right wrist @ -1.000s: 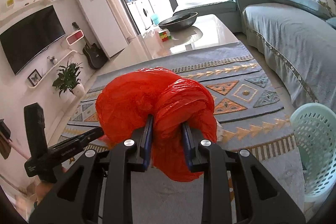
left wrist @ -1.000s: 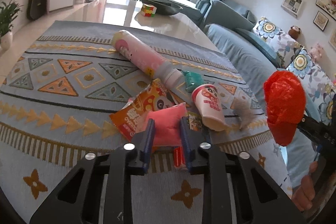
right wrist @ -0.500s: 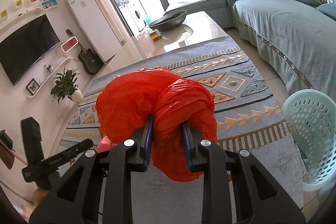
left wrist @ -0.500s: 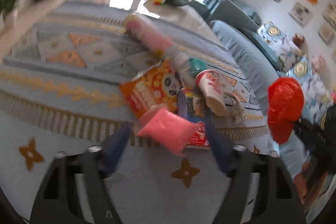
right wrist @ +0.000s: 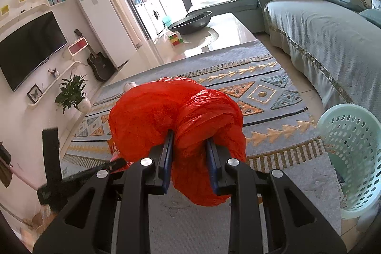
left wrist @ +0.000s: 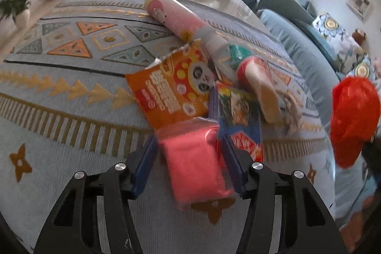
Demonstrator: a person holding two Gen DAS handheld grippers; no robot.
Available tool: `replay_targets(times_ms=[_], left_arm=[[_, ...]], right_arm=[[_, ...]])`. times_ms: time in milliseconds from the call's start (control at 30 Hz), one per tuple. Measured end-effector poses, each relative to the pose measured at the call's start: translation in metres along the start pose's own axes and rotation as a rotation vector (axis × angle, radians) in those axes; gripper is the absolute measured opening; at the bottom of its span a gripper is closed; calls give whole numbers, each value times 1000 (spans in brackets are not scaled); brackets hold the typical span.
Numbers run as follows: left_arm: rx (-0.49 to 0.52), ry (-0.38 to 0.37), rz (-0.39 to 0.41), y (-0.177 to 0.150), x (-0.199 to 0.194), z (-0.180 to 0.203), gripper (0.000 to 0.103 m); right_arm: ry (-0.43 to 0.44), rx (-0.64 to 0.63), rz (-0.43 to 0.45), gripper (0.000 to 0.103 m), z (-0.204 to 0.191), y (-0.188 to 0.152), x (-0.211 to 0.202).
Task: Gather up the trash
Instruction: 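Carry the bag and packet to the green basket and open both tools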
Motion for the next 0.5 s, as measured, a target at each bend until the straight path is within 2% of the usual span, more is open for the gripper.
replay_targets(times_ms=[33,100,233,300,500], left_arm=[[12,7,2,-4,-1,0,52],[25,-8,7,-9,-4,2,37],[25,-31,26,-14,-15,3,35],[51,-80,65,-12,-31,12,35],[190,-187,174,-1,-79,75,35]], right_arm=[[-1,2,3,22,0,-1,-2],[-6,5,11,22,2,-2,-6],[-26,7,44,22,5,-1,-22],[-27,21,72,22,10,1,-36],[-88,76,180,22,37,9,-86]])
Point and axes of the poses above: each gripper's, at about its wrist camera, not at the fingertips, and x roughly the way its jaws point, z to its right, y to its top, the point moved 4 cm from there along x, roughly the way its jaws point, and after that the axes turned 9 degrees about -z, right-handed, at the moved point
